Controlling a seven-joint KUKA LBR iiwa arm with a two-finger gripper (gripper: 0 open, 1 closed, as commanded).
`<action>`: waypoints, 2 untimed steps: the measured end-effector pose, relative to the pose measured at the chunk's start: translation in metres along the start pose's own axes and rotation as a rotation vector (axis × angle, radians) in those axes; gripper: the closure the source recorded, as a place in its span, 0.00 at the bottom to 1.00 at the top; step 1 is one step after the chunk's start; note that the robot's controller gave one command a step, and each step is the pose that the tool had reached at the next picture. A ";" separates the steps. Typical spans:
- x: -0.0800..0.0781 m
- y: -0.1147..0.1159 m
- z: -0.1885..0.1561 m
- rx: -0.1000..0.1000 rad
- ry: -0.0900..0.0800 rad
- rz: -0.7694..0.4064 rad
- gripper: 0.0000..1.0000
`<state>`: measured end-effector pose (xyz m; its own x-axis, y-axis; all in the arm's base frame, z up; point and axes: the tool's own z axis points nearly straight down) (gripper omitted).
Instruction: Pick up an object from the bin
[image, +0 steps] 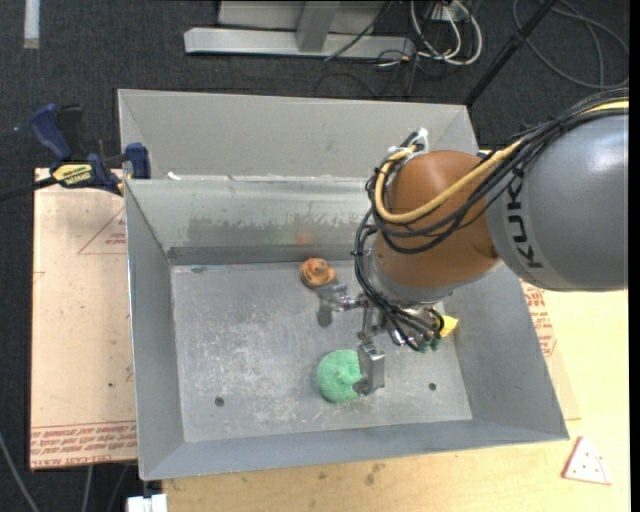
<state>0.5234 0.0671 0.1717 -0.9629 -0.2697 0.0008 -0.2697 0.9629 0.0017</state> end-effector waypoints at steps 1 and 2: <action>-0.010 -0.015 0.002 0.002 -0.005 -0.003 0.00; -0.012 -0.015 0.003 0.001 -0.006 0.066 0.00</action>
Offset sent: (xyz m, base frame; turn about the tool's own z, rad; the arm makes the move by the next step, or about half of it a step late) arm -0.0067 -0.0151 -0.0546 -0.0203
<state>0.5393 0.0558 0.1685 -0.9786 -0.2056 -0.0046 -0.2056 0.9786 0.0007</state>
